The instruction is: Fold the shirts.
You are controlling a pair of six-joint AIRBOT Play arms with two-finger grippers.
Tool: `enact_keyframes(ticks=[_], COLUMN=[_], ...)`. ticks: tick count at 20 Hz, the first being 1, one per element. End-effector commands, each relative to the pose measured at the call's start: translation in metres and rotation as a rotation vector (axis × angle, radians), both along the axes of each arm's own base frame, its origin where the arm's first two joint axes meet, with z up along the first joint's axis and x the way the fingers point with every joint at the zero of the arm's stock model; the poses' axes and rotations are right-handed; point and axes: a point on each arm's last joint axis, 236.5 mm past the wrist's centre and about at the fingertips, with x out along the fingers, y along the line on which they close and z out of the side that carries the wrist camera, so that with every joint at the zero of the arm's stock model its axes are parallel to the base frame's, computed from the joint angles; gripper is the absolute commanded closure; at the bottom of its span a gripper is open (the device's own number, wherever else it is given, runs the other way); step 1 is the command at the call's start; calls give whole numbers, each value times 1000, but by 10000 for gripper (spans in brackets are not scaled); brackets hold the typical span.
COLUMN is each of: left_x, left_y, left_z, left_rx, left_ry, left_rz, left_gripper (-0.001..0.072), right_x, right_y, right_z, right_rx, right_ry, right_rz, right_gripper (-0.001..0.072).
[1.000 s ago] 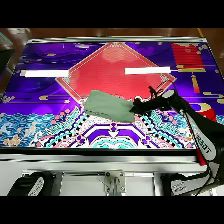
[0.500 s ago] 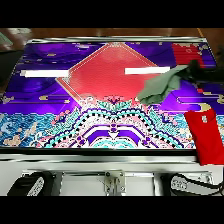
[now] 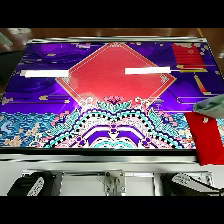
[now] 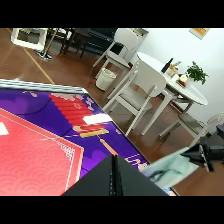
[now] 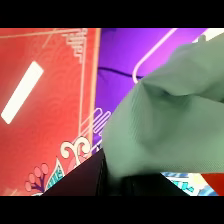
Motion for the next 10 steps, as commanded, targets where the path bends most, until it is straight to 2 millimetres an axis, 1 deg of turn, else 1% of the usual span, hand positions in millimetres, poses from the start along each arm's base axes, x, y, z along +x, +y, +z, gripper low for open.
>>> enact_keyframes(ticks=[1, 2, 3, 4, 5, 6, 8, 9, 10], left_x=[5, 6, 6, 7, 8, 8, 10, 11, 12], left_y=[5, 6, 6, 6, 6, 6, 7, 7, 7], left_z=[3, 4, 4, 3, 3, 2, 1, 1, 0], left_rx=[-12, -14, -15, -14, -14, -14, -14, -15, -15], left_ry=[-9, -12, -12, -10, -8, -6, -2, 0, 2], left_rz=[28, 34, 36, 35, 35, 35, 35, 35, 35], left_gripper=[672, 671, 671, 671, 671, 671, 671, 671, 671], right_x=[-53, -61, -64, -64, -57, -43, -9, 3, 8], right_y=[-19, -17, -14, -12, -8, -3, 14, 20, 24], right_z=[-15, -18, -19, -18, -13, -2, 37, 57, 67], right_rx=[38, 51, 63, 68, 72, 76, 96, 125, 154], right_ry=[131, 158, 170, 167, 130, 52, -180, -276, -321], right_rz=[-54, -47, -40, -35, -16, 22, 107, 119, 118], right_gripper=[631, 632, 632, 631, 631, 631, 632, 631, 632])
